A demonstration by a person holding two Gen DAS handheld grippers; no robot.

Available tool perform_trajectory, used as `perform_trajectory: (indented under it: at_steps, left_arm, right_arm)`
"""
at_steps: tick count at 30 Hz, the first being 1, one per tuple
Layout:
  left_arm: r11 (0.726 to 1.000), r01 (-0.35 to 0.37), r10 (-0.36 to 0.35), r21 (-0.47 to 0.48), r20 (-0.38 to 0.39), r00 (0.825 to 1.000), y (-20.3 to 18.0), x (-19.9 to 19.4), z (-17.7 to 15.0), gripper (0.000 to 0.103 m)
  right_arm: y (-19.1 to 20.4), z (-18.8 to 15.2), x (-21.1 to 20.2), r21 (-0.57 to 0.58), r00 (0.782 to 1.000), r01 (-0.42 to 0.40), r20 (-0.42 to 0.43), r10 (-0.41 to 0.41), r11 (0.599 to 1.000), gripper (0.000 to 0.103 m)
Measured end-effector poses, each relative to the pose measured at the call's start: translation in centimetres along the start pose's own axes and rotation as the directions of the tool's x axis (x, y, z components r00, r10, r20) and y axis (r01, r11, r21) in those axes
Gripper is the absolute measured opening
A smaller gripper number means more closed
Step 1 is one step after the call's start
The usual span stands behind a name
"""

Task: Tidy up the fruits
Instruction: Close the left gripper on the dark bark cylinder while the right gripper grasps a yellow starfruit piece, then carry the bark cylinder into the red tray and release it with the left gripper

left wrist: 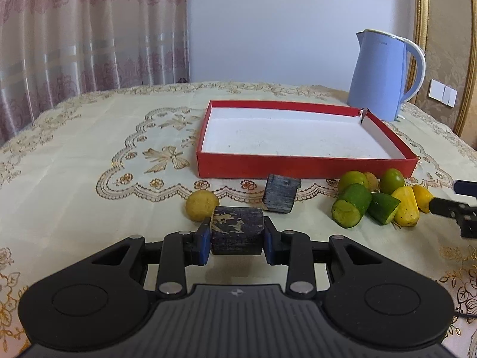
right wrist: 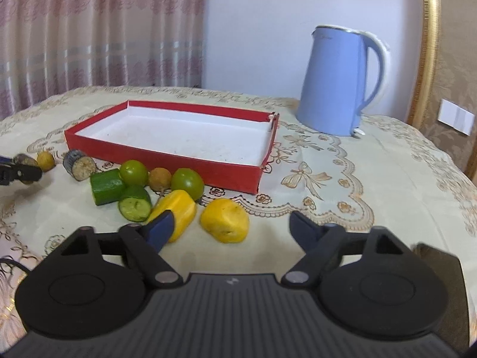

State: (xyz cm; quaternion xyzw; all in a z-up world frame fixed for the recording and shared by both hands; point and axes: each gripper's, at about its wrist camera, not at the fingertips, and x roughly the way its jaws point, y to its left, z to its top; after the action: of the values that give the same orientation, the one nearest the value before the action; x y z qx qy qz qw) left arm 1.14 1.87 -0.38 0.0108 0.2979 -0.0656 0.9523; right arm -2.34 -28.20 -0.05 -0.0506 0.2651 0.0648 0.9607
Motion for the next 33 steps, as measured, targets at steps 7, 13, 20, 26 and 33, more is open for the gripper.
perform_trajectory:
  at_steps: [7, 13, 20, 26, 33]
  left_arm:
    - [1.0, -0.003, 0.002, 0.03, 0.024, 1.0, -0.6, -0.5, 0.2, 0.033]
    - [0.999, 0.0, -0.001, 0.034, 0.017, 1.0, -0.8, -0.3, 0.2, 0.033]
    - [0.999, 0.004, -0.005, 0.046, 0.021, 1.0, -1.1, -0.5, 0.2, 0.033]
    - [0.999, -0.003, 0.002, 0.044, 0.022, 1.0, -1.0, -0.5, 0.3, 0.033]
    - [0.999, -0.006, 0.005, 0.046, 0.026, 1.0, -1.1, -0.6, 0.3, 0.033]
  right_arm:
    - [-1.5, 0.9, 2.1, -0.004, 0.992, -0.109, -0.067, 0.109, 0.994, 0.05]
    - [-0.5, 1.4, 3.0, -0.06, 0.987, -0.134, -0.1, 0.128, 0.989, 0.048]
    - [-1.0, 1.7, 4.5, -0.047, 0.979, -0.152, -0.143, 0.144, 0.987, 0.047]
    - [-0.6, 1.5, 4.2, -0.057, 0.984, -0.126, -0.13, 0.118, 0.99, 0.041]
    - [-0.1, 1.3, 3.2, -0.059, 0.991, -0.086, -0.11, 0.079, 0.995, 0.04]
